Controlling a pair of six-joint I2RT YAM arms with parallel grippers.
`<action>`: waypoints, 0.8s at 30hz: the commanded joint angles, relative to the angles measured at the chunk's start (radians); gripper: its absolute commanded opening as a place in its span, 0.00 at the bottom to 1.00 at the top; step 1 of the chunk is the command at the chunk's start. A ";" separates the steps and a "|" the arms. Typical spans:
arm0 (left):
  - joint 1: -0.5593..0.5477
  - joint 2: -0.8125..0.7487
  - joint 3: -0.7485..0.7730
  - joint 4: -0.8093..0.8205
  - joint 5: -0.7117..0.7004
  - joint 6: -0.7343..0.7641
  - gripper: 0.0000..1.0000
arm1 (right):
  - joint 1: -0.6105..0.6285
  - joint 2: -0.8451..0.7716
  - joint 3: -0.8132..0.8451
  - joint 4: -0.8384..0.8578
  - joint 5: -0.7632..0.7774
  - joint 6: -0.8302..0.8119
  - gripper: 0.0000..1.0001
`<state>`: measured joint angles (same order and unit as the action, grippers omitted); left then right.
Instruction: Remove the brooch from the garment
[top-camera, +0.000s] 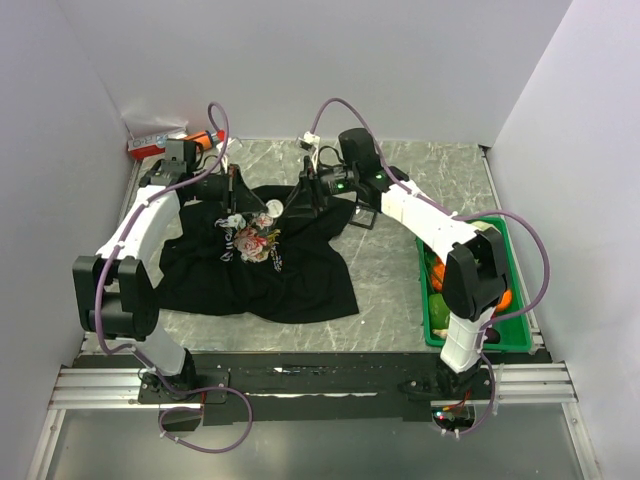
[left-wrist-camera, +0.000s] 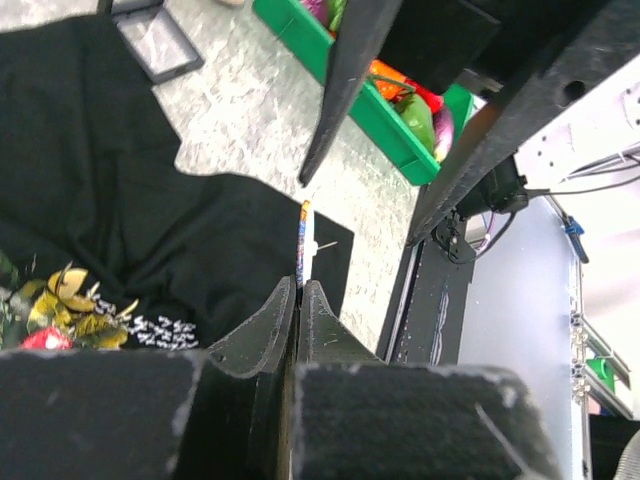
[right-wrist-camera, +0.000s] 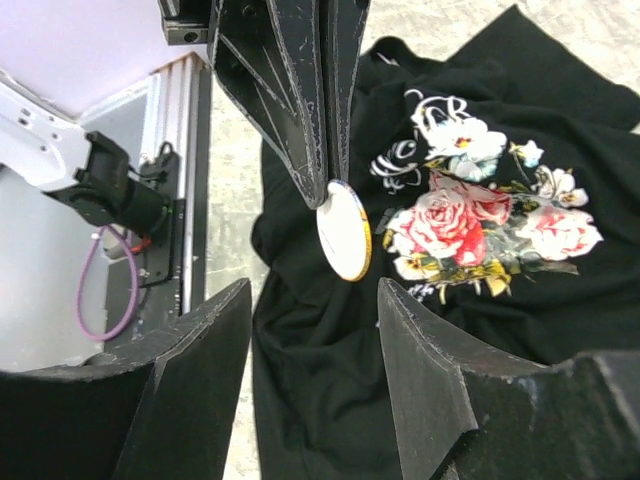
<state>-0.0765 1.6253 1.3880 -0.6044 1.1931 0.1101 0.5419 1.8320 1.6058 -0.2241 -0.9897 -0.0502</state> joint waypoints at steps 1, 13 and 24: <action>-0.008 -0.058 -0.006 0.074 0.095 0.022 0.01 | -0.011 0.004 0.038 0.028 -0.065 0.027 0.61; -0.022 -0.044 -0.021 0.129 0.119 0.005 0.01 | -0.031 0.088 0.120 0.025 -0.118 0.128 0.59; -0.035 -0.015 0.020 0.072 0.122 0.060 0.01 | -0.040 0.113 0.121 0.043 -0.145 0.170 0.47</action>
<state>-0.1028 1.6062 1.3636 -0.5224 1.2610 0.1249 0.5137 1.9369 1.6833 -0.2222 -1.1034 0.0982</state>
